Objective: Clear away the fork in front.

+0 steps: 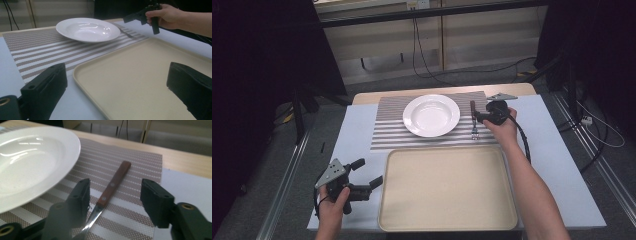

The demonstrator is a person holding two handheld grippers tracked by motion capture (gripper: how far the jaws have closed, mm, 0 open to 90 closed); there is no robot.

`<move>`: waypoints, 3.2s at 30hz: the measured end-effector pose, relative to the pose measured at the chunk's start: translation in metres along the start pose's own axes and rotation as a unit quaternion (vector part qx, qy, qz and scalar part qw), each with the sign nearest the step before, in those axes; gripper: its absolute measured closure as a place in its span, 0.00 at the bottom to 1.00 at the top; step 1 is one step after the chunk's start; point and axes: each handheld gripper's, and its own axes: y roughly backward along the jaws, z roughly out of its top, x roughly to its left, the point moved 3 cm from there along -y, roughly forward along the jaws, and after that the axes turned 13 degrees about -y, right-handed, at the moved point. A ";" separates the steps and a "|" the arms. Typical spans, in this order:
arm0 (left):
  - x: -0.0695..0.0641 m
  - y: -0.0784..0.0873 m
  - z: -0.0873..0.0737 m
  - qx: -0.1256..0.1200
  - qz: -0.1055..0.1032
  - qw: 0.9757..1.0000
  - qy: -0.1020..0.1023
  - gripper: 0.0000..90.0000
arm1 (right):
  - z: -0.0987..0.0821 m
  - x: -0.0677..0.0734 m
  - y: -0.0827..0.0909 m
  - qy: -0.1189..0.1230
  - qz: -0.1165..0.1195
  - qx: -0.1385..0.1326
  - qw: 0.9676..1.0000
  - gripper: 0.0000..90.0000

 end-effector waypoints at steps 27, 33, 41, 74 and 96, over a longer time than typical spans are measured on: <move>0.003 0.002 -0.004 0.011 0.006 1.000 -0.004 0.04 | -0.001 0.006 -0.045 -0.016 -0.021 0.091 0.995 0.80; 0.003 0.002 -0.005 0.014 0.004 1.000 -0.007 0.04 | 0.001 0.005 -0.042 -0.015 -0.020 0.113 0.993 0.87; 0.004 0.003 -0.005 0.013 0.006 1.000 -0.007 0.04 | -0.004 0.000 -0.026 -0.005 -0.013 0.140 0.990 0.87; 0.002 0.004 -0.001 0.009 0.008 1.000 -0.015 0.04 | -0.013 -0.001 0.001 0.003 -0.037 0.206 0.978 0.84; -0.002 0.005 0.002 0.009 0.004 1.000 -0.020 0.04 | -0.006 0.002 -0.008 0.004 -0.047 0.234 0.971 0.87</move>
